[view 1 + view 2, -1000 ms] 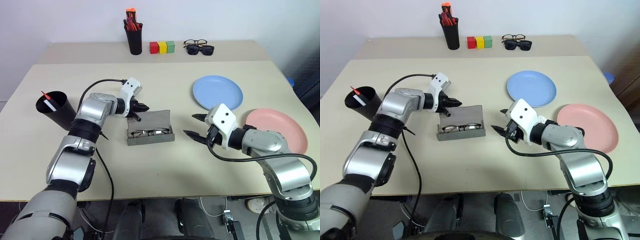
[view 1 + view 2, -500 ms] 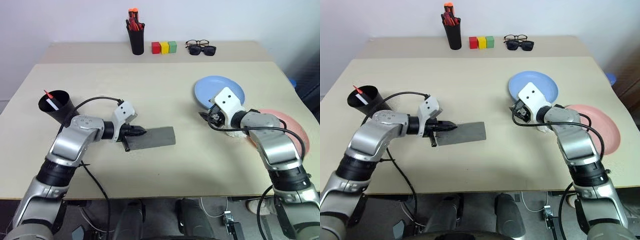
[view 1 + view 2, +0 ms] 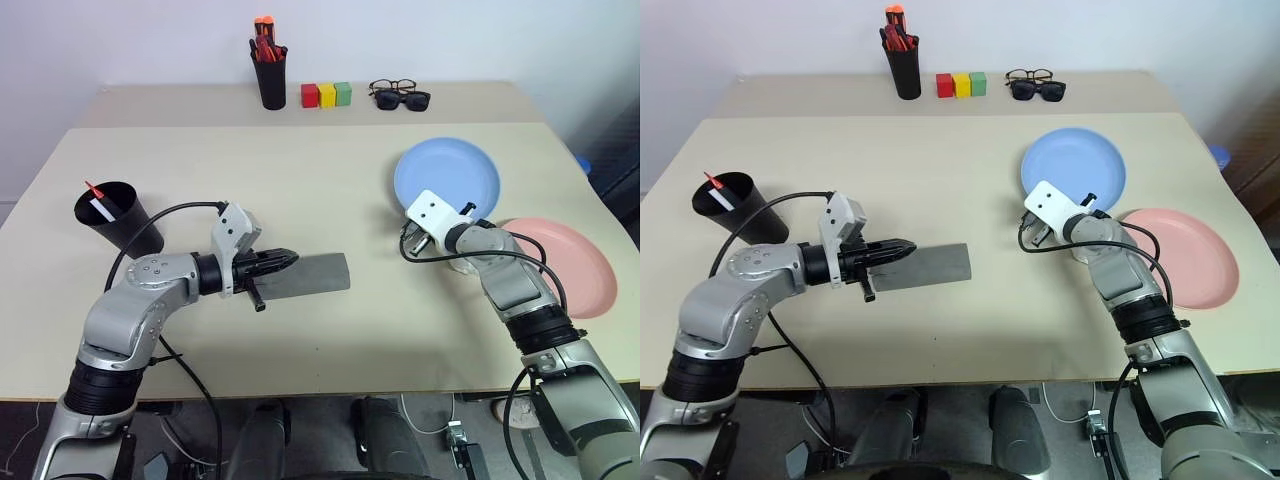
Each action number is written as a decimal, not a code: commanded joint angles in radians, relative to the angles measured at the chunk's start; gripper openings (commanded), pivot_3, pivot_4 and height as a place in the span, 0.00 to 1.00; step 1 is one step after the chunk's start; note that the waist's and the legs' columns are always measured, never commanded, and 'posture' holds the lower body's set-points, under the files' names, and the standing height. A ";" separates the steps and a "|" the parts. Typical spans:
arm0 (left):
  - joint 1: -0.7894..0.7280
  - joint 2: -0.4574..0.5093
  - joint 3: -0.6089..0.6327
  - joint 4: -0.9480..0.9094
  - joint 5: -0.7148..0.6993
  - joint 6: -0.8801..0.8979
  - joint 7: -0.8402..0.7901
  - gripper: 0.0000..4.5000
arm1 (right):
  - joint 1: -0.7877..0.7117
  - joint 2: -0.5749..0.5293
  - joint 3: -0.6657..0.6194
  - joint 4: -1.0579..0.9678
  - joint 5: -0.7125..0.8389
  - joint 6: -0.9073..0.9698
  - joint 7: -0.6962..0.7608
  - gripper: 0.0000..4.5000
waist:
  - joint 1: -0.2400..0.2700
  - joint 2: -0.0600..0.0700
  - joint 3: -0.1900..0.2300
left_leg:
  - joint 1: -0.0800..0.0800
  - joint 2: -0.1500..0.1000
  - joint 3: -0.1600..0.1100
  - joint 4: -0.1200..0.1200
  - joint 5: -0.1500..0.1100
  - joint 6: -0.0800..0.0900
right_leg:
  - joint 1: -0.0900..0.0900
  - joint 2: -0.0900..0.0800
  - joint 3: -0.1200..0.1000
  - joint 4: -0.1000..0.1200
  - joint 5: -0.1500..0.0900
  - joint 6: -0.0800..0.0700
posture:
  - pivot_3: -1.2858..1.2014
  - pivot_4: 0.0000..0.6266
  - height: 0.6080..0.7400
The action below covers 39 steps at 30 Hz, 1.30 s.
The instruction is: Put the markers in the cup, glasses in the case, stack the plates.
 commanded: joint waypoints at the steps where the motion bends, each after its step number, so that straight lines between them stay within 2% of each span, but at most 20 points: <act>1: -0.019 -0.020 0.003 -0.012 -0.025 -0.033 0.012 0.00 | 0.035 -0.051 -0.067 -0.163 -0.027 -0.015 -0.018 0.01 | 0.003 0.000 0.000 | 0.000 0.000 0.000 0.000 0.000 0.000 | 0.000 0.000 0.000 0.000 0.000 0.000 | 0.52 0.24 1.00; 5: -0.056 -0.042 -0.030 0.048 -0.015 -0.073 -0.009 0.00 | 0.149 -0.142 -0.170 -0.399 -0.023 0.080 0.023 0.01 | 0.014 0.001 0.000 | -0.001 -0.001 0.000 0.000 0.000 0.000 | 0.000 0.000 0.000 -0.001 0.000 0.000 | 0.52 0.24 1.00; 10: -0.122 -0.049 -0.084 0.170 0.010 -0.153 -0.080 0.00 | 0.425 -0.253 -0.441 -0.758 0.052 0.321 0.168 0.01 | 0.031 0.001 0.000 | -0.001 -0.001 0.000 0.000 0.000 0.000 | 0.001 0.000 0.000 -0.002 0.000 0.000 | 0.52 0.24 1.00; 12: -0.151 -0.062 -0.105 0.221 0.016 -0.186 -0.109 0.00 | 0.540 -0.266 -0.551 -0.842 0.070 0.408 0.212 0.01 | 0.033 0.001 0.000 | -0.001 -0.001 0.000 0.000 0.000 0.000 | 0.001 0.000 0.000 -0.002 0.000 0.000 | 0.52 0.24 1.00; 14: -0.172 -0.074 -0.120 0.258 0.023 -0.213 -0.128 0.00 | 0.617 -0.276 -0.603 -0.878 0.077 0.456 0.234 0.01 | 0.029 0.001 0.000 | 0.000 -0.001 0.000 0.001 0.000 0.001 | 0.002 0.000 0.000 -0.002 0.000 0.000 | 0.52 0.24 1.00; 17: -0.195 -0.086 -0.141 0.298 0.040 -0.236 -0.138 0.00 | 0.648 -0.264 -0.606 -0.906 0.091 0.463 0.230 0.19 | 0.015 0.002 0.000 | 0.002 0.000 0.002 0.001 0.000 0.001 | 0.003 0.000 0.000 -0.002 0.000 0.000 | 0.52 0.24 1.00; 22: -0.205 -0.093 -0.149 0.313 0.051 -0.250 -0.136 0.00 | 0.644 -0.212 -0.518 -0.908 0.141 0.401 0.227 0.75 | 0.005 0.003 -0.001 | 0.002 0.001 0.001 0.001 0.000 0.001 | 0.004 0.001 0.000 -0.002 -0.001 0.000 | 0.52 0.24 1.00; 26: -0.163 -0.061 -0.127 0.270 0.055 -0.247 -0.121 0.00 | 0.572 -0.151 -0.356 -0.766 0.112 0.326 0.174 0.75 | 0.000 0.003 -0.001 | 0.002 0.001 0.001 0.001 0.000 0.001 | 0.004 0.001 0.000 -0.002 0.000 0.000 | 0.52 0.24 1.00; 31: -0.124 -0.042 -0.098 0.209 0.039 -0.216 -0.077 0.00 | 0.490 -0.139 -0.270 -0.569 0.051 0.256 0.096 0.75 | 0.005 0.003 -0.001 | 0.002 0.000 0.001 0.001 0.000 0.001 | 0.004 0.000 0.000 -0.002 0.000 0.000 | 0.52 0.24 1.00; 34: -0.100 -0.025 -0.082 0.179 0.034 -0.207 -0.061 0.00 | 0.473 -0.165 -0.253 -0.524 0.015 0.229 0.075 0.47 | 0.009 0.003 -0.001 | 0.002 0.000 0.001 0.001 0.000 0.001 | 0.004 0.000 0.000 -0.002 0.000 0.000 | 0.52 0.24 1.00; 38: -0.076 -0.007 -0.062 0.165 0.021 -0.200 -0.053 0.00 | 0.462 -0.174 -0.281 -0.551 0.011 0.241 0.068 0.01 | 0.013 0.003 -0.001 | 0.002 0.000 0.000 0.000 0.000 0.001 | 0.004 0.000 0.000 -0.002 -0.001 0.000 | 0.52 0.24 1.00; 39: -0.070 -0.006 -0.061 0.163 0.020 -0.202 -0.054 0.00 | 0.463 -0.181 -0.290 -0.562 0.008 0.243 0.068 0.01 | 0.014 0.003 -0.001 | 0.002 0.000 0.001 0.000 0.000 0.001 | 0.004 0.000 0.000 -0.002 -0.001 0.000 | 0.52 0.24 1.00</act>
